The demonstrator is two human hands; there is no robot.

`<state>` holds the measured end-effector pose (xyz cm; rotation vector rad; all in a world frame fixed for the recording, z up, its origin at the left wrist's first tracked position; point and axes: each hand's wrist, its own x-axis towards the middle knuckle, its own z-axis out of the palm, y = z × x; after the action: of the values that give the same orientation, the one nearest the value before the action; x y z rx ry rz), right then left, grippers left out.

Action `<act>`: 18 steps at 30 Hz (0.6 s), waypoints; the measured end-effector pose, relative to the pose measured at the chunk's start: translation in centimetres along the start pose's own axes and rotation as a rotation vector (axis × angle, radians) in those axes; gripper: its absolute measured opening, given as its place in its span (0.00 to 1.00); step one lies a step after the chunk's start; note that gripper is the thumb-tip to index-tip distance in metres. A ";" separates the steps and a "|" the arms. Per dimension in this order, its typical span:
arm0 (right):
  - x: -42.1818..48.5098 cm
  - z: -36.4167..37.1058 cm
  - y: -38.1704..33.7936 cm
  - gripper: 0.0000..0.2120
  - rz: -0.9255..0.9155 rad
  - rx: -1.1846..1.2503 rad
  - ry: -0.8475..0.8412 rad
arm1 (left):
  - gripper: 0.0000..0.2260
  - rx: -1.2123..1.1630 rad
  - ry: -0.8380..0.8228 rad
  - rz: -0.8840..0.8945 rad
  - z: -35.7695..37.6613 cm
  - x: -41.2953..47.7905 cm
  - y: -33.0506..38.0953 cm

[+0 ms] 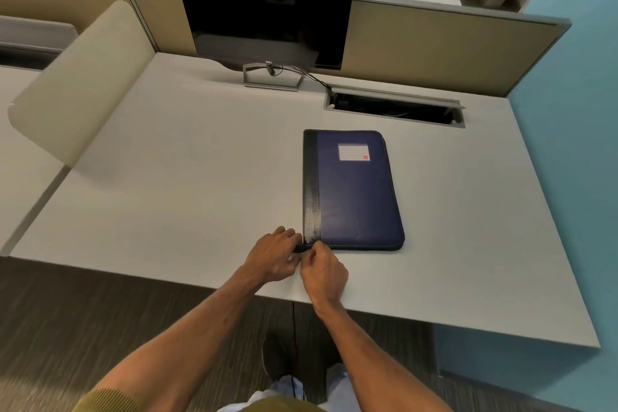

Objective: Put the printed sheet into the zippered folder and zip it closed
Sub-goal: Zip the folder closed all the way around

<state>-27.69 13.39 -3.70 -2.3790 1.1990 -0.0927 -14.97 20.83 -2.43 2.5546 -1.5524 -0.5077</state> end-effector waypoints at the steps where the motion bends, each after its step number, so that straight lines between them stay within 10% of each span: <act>1: -0.2 0.2 -0.2 0.10 -0.024 0.016 -0.003 | 0.12 0.000 -0.009 0.012 -0.1 0.2 0.1; 18: 1.0 -1.7 4.3 0.09 0.183 0.002 0.112 | 0.12 0.090 0.009 -0.001 -0.1 0.6 0.9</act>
<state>-30.66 9.80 -4.23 -2.2761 1.4621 -0.1699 -15.41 19.88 -2.24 2.6192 -1.6068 -0.4361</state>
